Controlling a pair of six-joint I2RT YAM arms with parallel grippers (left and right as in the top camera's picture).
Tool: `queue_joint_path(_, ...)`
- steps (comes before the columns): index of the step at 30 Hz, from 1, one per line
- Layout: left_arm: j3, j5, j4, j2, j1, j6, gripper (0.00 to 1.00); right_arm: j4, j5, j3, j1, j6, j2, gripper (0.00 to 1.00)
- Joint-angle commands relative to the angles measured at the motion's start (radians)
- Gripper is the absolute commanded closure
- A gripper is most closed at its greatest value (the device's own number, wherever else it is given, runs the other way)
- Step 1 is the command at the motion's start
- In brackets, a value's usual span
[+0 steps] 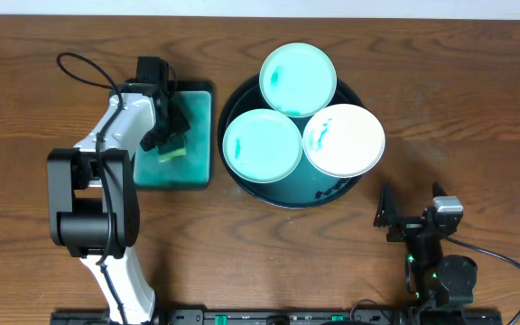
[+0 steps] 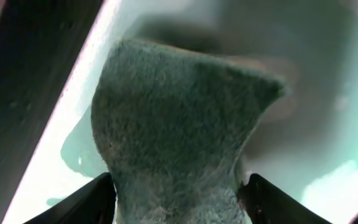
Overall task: Clean dirty plates on tray and stack at the side
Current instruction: 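Dip and rub the sponge in the soapy water with the left gripper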
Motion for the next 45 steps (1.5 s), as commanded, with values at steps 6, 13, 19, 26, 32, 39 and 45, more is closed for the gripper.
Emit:
queue_joint_path(6,-0.032,-0.005,0.046,0.040,0.008,0.051,0.44,-0.001,0.003,-0.003,-0.010,-0.014,-0.005,0.01)
queue_joint_path(13,-0.024,-0.005,0.045,0.017,0.008,0.051,0.77,-0.001,0.003,-0.003,-0.010,-0.014,-0.005,0.01)
queue_joint_path(19,-0.024,-0.005,0.029,-0.049,0.008,0.051,0.92,-0.001,0.003,-0.003,-0.010,-0.014,-0.005,0.01)
queue_joint_path(26,-0.024,-0.002,-0.001,-0.168,0.008,0.050,0.93,-0.002,0.003,-0.003,-0.010,-0.014,-0.005,0.01)
queue_joint_path(32,-0.024,0.011,-0.015,-0.279,0.008,0.020,0.93,-0.001,0.003,-0.003,-0.010,-0.014,-0.005,0.01)
queue_joint_path(39,-0.024,0.032,-0.043,-0.377,0.008,0.021,0.93,-0.001,0.003,-0.003,-0.010,-0.014,-0.005,0.01)
queue_joint_path(45,-0.031,0.031,-0.053,-0.374,0.008,0.021,0.93,-0.001,0.003,-0.003,-0.010,-0.014,-0.005,0.01)
